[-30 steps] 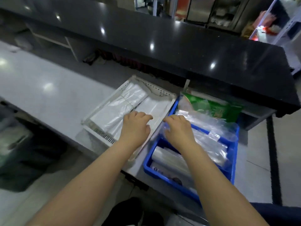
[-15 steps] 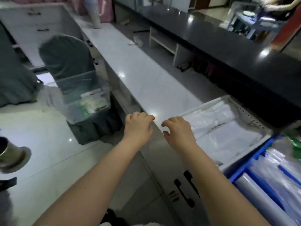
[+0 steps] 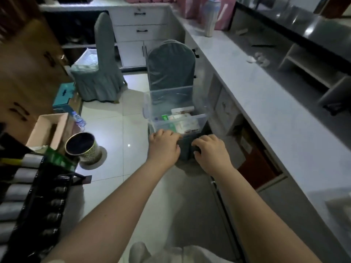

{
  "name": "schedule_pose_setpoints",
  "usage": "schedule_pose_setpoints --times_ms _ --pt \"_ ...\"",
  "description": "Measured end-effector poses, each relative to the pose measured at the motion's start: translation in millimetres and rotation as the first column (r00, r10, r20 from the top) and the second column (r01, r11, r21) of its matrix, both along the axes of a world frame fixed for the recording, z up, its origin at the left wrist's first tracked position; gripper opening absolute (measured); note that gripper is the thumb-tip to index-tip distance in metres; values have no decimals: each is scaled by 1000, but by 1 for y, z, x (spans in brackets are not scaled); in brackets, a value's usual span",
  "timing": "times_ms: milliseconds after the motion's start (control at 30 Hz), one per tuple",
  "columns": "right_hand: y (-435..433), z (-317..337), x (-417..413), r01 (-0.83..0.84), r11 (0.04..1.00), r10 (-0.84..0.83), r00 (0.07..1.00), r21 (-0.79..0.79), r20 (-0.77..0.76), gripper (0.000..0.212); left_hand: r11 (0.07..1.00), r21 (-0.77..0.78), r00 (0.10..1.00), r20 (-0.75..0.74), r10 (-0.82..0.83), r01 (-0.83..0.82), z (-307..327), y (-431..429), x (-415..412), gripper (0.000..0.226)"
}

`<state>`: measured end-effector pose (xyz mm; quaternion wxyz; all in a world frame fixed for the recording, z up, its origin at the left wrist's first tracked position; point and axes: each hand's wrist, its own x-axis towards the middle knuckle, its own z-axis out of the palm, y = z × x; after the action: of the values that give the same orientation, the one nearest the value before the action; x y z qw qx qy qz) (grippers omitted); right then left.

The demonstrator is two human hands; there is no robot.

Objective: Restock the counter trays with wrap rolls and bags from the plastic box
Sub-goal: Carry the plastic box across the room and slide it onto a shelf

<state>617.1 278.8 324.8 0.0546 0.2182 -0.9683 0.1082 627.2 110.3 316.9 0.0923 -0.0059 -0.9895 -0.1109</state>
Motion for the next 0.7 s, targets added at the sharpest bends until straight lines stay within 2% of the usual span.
schedule_pose_setpoints --times_ms 300,433,567,700 --pt "-87 -17 -90 -113 994 113 989 -11 92 29 977 52 975 91 201 -206 -26 -98 -58 33" --pt "-115 -33 -148 -132 988 139 986 -76 95 28 975 24 969 117 219 -223 -34 -127 -108 34" --pt "-140 -48 -241 -138 986 149 982 -95 121 29 973 4 968 101 230 -232 -33 -159 -203 38" --pt "-147 -34 -344 -114 990 125 983 -87 132 28 981 -30 979 72 192 -190 -8 -177 -310 37"
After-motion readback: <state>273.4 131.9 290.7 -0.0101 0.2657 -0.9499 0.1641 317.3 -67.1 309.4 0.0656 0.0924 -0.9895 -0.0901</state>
